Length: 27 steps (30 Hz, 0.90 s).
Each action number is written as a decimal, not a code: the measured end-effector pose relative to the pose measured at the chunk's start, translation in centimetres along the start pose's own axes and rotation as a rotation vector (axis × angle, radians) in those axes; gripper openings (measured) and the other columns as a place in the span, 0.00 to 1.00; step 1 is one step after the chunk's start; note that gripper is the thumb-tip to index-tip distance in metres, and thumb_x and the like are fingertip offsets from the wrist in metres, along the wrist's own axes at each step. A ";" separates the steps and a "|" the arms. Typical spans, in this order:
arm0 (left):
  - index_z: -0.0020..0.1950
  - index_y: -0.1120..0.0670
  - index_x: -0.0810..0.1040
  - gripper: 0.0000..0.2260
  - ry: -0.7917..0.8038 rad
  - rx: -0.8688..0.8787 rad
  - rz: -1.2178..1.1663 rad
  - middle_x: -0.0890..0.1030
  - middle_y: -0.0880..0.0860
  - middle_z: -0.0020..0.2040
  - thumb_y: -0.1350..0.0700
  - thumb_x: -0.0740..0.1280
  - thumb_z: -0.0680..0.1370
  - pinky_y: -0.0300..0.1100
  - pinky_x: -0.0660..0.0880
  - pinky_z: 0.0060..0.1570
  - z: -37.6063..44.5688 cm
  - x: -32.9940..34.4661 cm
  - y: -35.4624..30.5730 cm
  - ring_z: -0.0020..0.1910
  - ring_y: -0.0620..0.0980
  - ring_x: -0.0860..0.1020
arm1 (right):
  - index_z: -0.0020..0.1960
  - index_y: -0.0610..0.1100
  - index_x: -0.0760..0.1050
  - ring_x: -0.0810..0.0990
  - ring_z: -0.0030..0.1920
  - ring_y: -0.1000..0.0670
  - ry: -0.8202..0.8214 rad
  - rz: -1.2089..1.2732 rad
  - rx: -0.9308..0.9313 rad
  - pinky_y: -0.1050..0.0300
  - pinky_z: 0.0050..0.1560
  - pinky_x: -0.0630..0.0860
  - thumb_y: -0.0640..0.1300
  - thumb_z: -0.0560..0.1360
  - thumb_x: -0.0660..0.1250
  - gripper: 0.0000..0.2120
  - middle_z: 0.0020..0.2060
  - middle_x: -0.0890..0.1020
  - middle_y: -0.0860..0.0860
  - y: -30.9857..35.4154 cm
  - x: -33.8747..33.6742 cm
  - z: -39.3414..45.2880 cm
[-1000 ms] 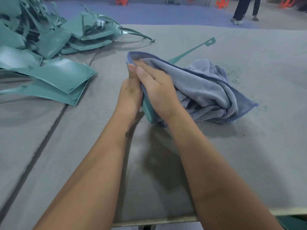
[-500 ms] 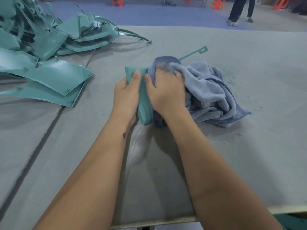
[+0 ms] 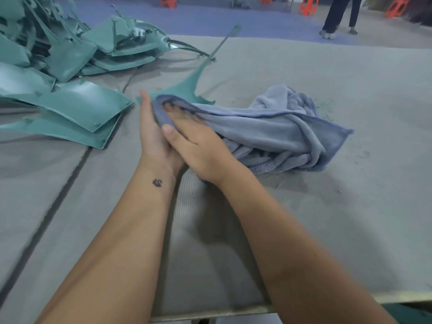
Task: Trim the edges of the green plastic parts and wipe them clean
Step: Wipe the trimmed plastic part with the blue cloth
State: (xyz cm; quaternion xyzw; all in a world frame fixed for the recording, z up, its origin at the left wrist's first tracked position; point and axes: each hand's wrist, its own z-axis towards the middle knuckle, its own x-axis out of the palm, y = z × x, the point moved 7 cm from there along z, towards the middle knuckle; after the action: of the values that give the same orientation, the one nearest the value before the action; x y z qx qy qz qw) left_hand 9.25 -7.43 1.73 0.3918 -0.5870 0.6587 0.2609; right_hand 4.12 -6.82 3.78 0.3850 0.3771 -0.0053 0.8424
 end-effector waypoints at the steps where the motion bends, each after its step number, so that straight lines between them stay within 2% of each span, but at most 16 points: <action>1: 0.60 0.59 0.75 0.30 -0.007 -0.025 0.003 0.79 0.57 0.55 0.35 0.52 0.80 0.48 0.70 0.68 0.0 0.4 0.5 0.61 0.55 0.77 | 0.76 0.38 0.58 0.55 0.77 0.48 -0.001 -0.045 0.049 0.51 0.76 0.50 0.46 0.82 0.55 0.25 0.76 0.60 0.43 -0.7 0.0 0.4; 3: 0.69 0.61 0.72 0.29 -0.038 -0.065 -0.004 0.77 0.56 0.65 0.39 0.54 0.81 0.47 0.65 0.71 0.1 0.8 1.4 0.67 0.51 0.73 | 0.78 0.38 0.49 0.47 0.78 0.50 -0.038 -0.081 0.155 0.52 0.77 0.44 0.48 0.83 0.53 0.28 0.78 0.51 0.44 -2.0 -0.5 0.8; 5: 0.70 0.59 0.72 0.24 -0.062 -0.045 0.004 0.77 0.55 0.66 0.44 0.56 0.83 0.44 0.66 0.71 0.1 0.9 1.6 0.66 0.49 0.75 | 0.78 0.38 0.49 0.46 0.78 0.51 -0.099 -0.016 0.192 0.54 0.77 0.43 0.45 0.83 0.53 0.27 0.78 0.50 0.44 -2.3 -1.3 1.0; 8: 0.56 0.59 0.79 0.17 -0.112 0.059 0.023 0.83 0.56 0.52 0.48 0.58 0.83 0.43 0.75 0.62 0.3 0.1 0.5 0.53 0.50 0.81 | 0.72 0.34 0.63 0.61 0.75 0.46 -0.190 0.159 0.103 0.55 0.76 0.55 0.35 0.80 0.60 0.22 0.73 0.65 0.41 -1.4 -2.4 0.7; 10: 0.48 0.59 0.78 0.19 -0.085 0.076 0.006 0.80 0.56 0.43 0.44 0.57 0.82 0.45 0.77 0.57 0.4 -0.4 -0.3 0.46 0.52 0.79 | 0.65 0.33 0.73 0.71 0.69 0.47 -0.174 0.227 0.076 0.57 0.72 0.64 0.33 0.77 0.65 0.17 0.65 0.76 0.41 -0.9 -2.3 0.2; 12: 0.36 0.57 0.77 0.25 -0.032 0.070 0.015 0.77 0.53 0.33 0.41 0.55 0.82 0.41 0.79 0.41 0.1 -0.6 -1.1 0.35 0.49 0.79 | 0.60 0.37 0.79 0.78 0.62 0.52 -0.095 0.291 0.077 0.58 0.64 0.72 0.36 0.75 0.68 0.13 0.57 0.82 0.46 -0.4 -1.7 -0.2; 14: 0.27 0.55 0.76 0.30 0.006 0.053 0.013 0.75 0.51 0.26 0.40 0.54 0.82 0.37 0.76 0.33 -0.4 -0.8 -1.5 0.28 0.47 0.78 | 0.52 0.42 0.84 0.80 0.50 0.61 -0.025 0.388 0.114 0.64 0.51 0.75 0.42 0.76 0.67 0.09 0.45 0.84 0.57 -0.2 -0.9 -0.4; 16: 0.26 0.55 0.79 0.31 -0.052 0.093 0.052 0.78 0.51 0.26 0.42 0.53 0.82 0.37 0.77 0.32 -0.5 -1.4 -1.8 0.28 0.48 0.80 | 0.39 0.47 0.82 0.76 0.37 0.65 -0.032 0.393 0.116 0.69 0.41 0.70 0.45 0.78 0.64 0.12 0.32 0.79 0.64 -0.4 -0.8 -0.3; 17: 0.28 0.56 0.81 0.31 -0.087 0.126 0.069 0.80 0.53 0.29 0.43 0.53 0.83 0.38 0.78 0.33 -0.4 -1.4 -1.9 0.30 0.49 0.81 | 0.39 0.44 0.81 0.76 0.38 0.63 -0.060 0.354 0.118 0.68 0.41 0.70 0.45 0.79 0.63 0.13 0.32 0.79 0.62 -0.6 -1.0 -0.2; 18: 0.32 0.58 0.82 0.29 -0.106 0.147 0.051 0.81 0.55 0.32 0.44 0.54 0.83 0.40 0.80 0.36 -0.2 -1.3 -1.8 0.33 0.51 0.82 | 0.45 0.42 0.82 0.78 0.44 0.60 -0.097 0.300 0.118 0.65 0.48 0.72 0.43 0.79 0.62 0.12 0.40 0.82 0.58 -1.0 -1.3 0.1; 19: 0.35 0.60 0.83 0.28 -0.113 0.142 -0.014 0.83 0.56 0.35 0.45 0.55 0.83 0.43 0.82 0.41 -0.1 -1.1 -1.4 0.36 0.53 0.83 | 0.54 0.41 0.82 0.78 0.56 0.56 -0.115 0.244 0.107 0.61 0.59 0.71 0.41 0.80 0.61 0.11 0.52 0.83 0.53 -1.5 -1.5 0.3; 20: 0.36 0.60 0.84 0.27 -0.130 0.140 -0.072 0.84 0.57 0.39 0.46 0.56 0.83 0.46 0.82 0.47 0.1 -1.1 -1.1 0.40 0.54 0.84 | 0.62 0.41 0.78 0.73 0.66 0.54 -0.113 0.206 0.098 0.59 0.69 0.66 0.40 0.81 0.59 0.13 0.63 0.79 0.49 -1.8 -1.8 0.5; 22: 0.39 0.61 0.86 0.25 -0.136 0.140 -0.111 0.85 0.59 0.45 0.47 0.58 0.83 0.49 0.78 0.56 0.2 -1.1 -0.6 0.47 0.56 0.84 | 0.70 0.41 0.70 0.62 0.74 0.53 -0.085 0.156 0.101 0.54 0.76 0.56 0.39 0.82 0.56 0.18 0.72 0.68 0.48 -2.1 -1.9 0.7; 24: 0.41 0.62 0.86 0.25 -0.139 0.151 -0.125 0.85 0.60 0.47 0.47 0.57 0.83 0.50 0.77 0.58 0.2 -1.1 -0.6 0.49 0.57 0.84 | 0.71 0.41 0.69 0.61 0.74 0.53 -0.086 0.103 0.104 0.55 0.76 0.55 0.39 0.82 0.55 0.18 0.73 0.67 0.48 -2.0 -1.8 0.9; 25: 0.42 0.62 0.85 0.25 -0.142 0.157 -0.142 0.85 0.60 0.46 0.47 0.57 0.83 0.50 0.78 0.57 0.3 -1.1 -0.7 0.47 0.57 0.84 | 0.69 0.40 0.71 0.65 0.72 0.53 -0.094 0.102 0.111 0.56 0.74 0.58 0.39 0.82 0.56 0.17 0.70 0.71 0.47 -2.0 -1.8 0.8; 27: 0.51 0.63 0.82 0.24 -0.162 0.159 -0.173 0.83 0.60 0.46 0.45 0.55 0.83 0.49 0.78 0.55 0.2 -1.5 -1.0 0.45 0.58 0.83 | 0.60 0.39 0.79 0.77 0.60 0.53 -0.092 0.172 0.123 0.59 0.65 0.69 0.38 0.79 0.61 0.13 0.58 0.82 0.46 -1.7 -1.9 0.4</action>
State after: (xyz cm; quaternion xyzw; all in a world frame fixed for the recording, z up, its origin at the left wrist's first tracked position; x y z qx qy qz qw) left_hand 10.93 -7.29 1.11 0.5125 -0.5159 0.6444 0.2365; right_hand 2.49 -8.88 4.10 0.4662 0.3024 0.0265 0.8310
